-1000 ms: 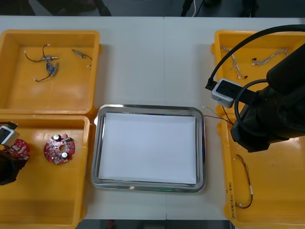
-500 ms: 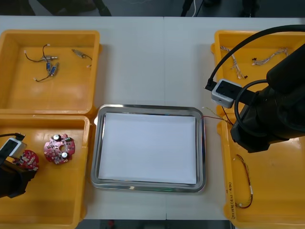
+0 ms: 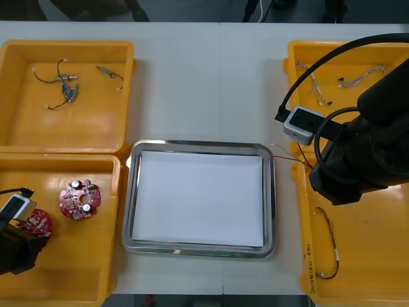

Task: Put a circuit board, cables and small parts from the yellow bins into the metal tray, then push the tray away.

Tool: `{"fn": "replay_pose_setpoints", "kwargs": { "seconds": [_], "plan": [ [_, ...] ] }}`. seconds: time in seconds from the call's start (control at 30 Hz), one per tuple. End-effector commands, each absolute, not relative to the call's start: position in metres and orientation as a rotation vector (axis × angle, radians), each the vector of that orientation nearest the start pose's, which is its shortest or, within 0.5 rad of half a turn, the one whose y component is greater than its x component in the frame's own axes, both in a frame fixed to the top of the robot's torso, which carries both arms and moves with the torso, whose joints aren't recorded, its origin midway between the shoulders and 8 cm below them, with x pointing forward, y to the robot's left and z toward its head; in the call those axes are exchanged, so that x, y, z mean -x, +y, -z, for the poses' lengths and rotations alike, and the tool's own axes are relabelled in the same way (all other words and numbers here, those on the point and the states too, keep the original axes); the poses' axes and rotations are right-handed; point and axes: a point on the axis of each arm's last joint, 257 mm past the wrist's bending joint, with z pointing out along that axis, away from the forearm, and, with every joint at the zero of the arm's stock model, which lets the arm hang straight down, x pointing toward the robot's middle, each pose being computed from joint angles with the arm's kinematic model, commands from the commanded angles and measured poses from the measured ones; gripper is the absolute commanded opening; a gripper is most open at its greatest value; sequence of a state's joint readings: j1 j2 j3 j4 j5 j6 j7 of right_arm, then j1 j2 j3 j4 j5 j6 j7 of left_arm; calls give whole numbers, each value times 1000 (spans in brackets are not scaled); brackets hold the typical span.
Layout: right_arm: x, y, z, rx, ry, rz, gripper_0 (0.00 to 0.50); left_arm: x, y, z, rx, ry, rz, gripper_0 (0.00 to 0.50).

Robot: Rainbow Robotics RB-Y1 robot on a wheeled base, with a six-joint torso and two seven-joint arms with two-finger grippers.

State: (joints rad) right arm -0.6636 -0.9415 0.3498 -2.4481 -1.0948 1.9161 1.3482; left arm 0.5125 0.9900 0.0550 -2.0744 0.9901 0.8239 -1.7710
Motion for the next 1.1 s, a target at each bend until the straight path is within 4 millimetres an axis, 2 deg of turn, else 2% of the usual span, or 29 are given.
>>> {"fn": "replay_pose_setpoints", "kwargs": {
  "seconds": [0.03, 0.13, 0.17, 0.2, 0.23, 0.27, 0.6, 1.1],
  "plan": [
    [-346, -180, 121, 1294, 2376, 195, 0, -302, 369, 334, -570, 2481, 74, 0],
    [-345, -179, 121, 1298, 2373, 194, 0, -302, 369, 334, -570, 2481, 74, 0],
    [-345, -179, 121, 1298, 2373, 194, 0, -302, 369, 334, -569, 2482, 74, 22],
    [-345, -179, 121, 1298, 2373, 194, 0, -302, 368, 334, -569, 2481, 76, 68],
    [-345, -180, 121, 1298, 2375, 192, 0, -302, 368, 334, -565, 2482, 77, 270],
    [-344, -179, 122, 1301, 2374, 193, 0, -302, 369, 333, -563, 2482, 77, 500],
    [-344, -179, 121, 1300, 2374, 191, 0, -308, 373, 321, -536, 2497, 90, 500],
    [-343, -178, 121, 1304, 2373, 189, 0, -322, 387, 261, -540, 2527, 45, 500]
  ]
}}
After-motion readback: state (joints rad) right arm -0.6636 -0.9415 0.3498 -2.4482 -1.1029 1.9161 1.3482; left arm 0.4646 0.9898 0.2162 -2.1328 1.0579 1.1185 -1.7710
